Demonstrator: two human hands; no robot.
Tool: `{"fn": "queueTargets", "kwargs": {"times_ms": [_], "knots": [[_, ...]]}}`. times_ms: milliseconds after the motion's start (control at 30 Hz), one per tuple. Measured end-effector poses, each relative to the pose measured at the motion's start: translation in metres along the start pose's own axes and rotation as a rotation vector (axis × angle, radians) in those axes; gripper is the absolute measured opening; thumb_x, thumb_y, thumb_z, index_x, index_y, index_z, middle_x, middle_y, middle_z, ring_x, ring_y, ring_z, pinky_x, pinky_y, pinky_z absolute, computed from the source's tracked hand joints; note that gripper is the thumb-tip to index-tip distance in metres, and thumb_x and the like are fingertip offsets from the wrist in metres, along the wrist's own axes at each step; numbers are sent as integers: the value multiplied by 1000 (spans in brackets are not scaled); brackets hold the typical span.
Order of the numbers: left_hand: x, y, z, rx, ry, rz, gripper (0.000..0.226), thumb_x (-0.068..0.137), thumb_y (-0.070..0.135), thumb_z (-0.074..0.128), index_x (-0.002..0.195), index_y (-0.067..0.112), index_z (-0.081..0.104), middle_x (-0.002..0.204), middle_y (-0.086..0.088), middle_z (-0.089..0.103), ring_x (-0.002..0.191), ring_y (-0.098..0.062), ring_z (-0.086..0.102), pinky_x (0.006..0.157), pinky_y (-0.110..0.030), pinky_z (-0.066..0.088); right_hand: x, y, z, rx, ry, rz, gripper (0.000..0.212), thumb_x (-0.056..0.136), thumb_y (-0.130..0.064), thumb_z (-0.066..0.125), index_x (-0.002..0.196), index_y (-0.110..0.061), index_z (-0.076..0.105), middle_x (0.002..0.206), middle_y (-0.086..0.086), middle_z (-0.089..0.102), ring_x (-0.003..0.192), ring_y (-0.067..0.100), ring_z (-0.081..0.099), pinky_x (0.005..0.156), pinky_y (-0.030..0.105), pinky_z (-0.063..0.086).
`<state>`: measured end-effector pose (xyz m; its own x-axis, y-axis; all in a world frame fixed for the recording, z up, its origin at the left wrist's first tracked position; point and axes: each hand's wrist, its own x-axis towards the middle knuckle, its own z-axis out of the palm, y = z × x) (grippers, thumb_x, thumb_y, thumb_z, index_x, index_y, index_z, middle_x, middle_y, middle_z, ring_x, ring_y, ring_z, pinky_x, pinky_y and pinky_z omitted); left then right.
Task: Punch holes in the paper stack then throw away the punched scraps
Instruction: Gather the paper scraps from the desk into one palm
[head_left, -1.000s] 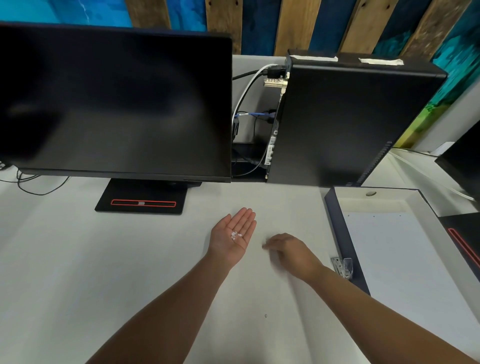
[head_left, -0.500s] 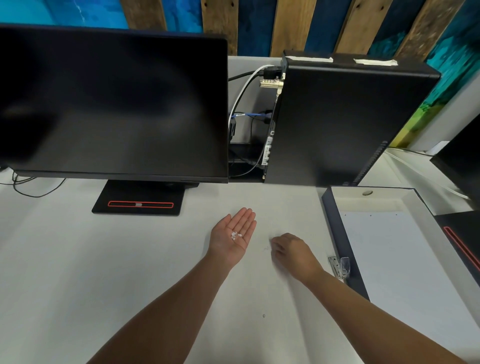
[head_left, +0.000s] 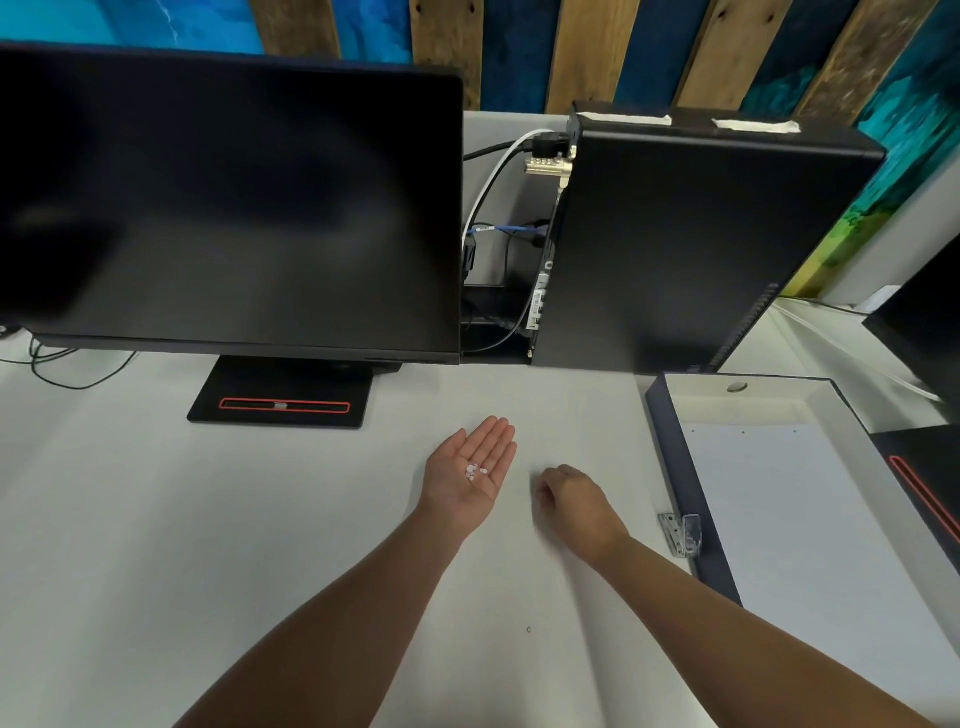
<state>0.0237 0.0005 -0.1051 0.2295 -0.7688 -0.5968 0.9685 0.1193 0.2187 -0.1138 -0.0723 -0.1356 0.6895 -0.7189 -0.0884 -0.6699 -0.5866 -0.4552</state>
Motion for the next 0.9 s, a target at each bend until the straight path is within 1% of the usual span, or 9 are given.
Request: {"fn": "queueTargets", "kwargs": {"times_ms": [167, 233, 300, 333, 467, 600, 700, 833, 900], "knots": [[1, 0, -1, 13, -5, 7, 39, 101, 21, 35, 113, -5, 61, 114, -18, 67, 109, -28, 62, 98, -38, 46, 9, -20, -23, 115, 25, -39, 17, 89, -8, 46, 78, -2, 58, 74, 9, 57, 67, 23, 51, 60, 27, 38], [2, -1, 0, 28, -1, 8, 39, 101, 22, 34, 114, -3, 61, 114, -17, 67, 108, -26, 62, 90, -34, 50, 12, -36, -33, 163, 24, -94, 17, 90, -12, 48, 81, -4, 59, 77, 7, 58, 69, 21, 51, 61, 25, 39], [2, -2, 1, 65, 16, 1, 40, 100, 24, 34, 113, 0, 63, 110, -13, 70, 104, -22, 64, 78, -28, 53, 13, -53, -40, 208, -2, -131, 15, 89, -11, 48, 80, -7, 60, 77, 3, 56, 68, 17, 49, 59, 19, 36], [2, -1, 1, 81, 20, -6, 40, 100, 25, 33, 112, 2, 64, 106, -11, 72, 102, -20, 65, 76, -26, 53, 13, -61, -43, 222, -19, -144, 16, 88, -10, 48, 79, -9, 61, 78, 2, 57, 68, 15, 50, 58, 17, 36], [0, -2, 6, 78, 1, -25, 43, 101, 25, 30, 107, 2, 66, 108, -12, 71, 105, -22, 63, 97, -33, 43, 13, -79, -41, 177, -86, -142, 18, 87, -6, 47, 80, -7, 64, 79, 4, 61, 69, 17, 53, 64, 29, 44], [1, 0, 6, 54, -16, -31, 44, 101, 24, 29, 108, 1, 66, 105, -13, 72, 106, -22, 63, 99, -35, 41, 15, -81, -34, 109, -105, -126, 20, 86, -2, 44, 82, -3, 64, 84, 11, 68, 68, 18, 53, 59, 26, 37], [1, 1, 4, 48, -12, -26, 43, 101, 24, 30, 107, 1, 66, 104, -13, 73, 107, -23, 63, 101, -35, 41, 16, -81, -33, 111, -106, -144, 21, 83, 0, 44, 83, -3, 65, 86, 12, 69, 72, 23, 58, 61, 30, 43], [0, 0, 4, 53, -14, -21, 44, 101, 24, 30, 107, 0, 66, 109, -13, 70, 107, -23, 62, 101, -35, 41, 17, -79, -34, 117, -113, -135, 19, 81, 0, 46, 79, -4, 65, 81, 11, 67, 69, 22, 53, 60, 28, 38], [0, 0, 5, 48, -13, -25, 43, 101, 24, 30, 110, 0, 64, 112, -14, 68, 107, -23, 62, 102, -34, 41, 17, -79, -34, 144, -84, -110, 18, 81, -2, 49, 77, -6, 66, 78, 7, 65, 68, 19, 52, 60, 27, 39]]}}
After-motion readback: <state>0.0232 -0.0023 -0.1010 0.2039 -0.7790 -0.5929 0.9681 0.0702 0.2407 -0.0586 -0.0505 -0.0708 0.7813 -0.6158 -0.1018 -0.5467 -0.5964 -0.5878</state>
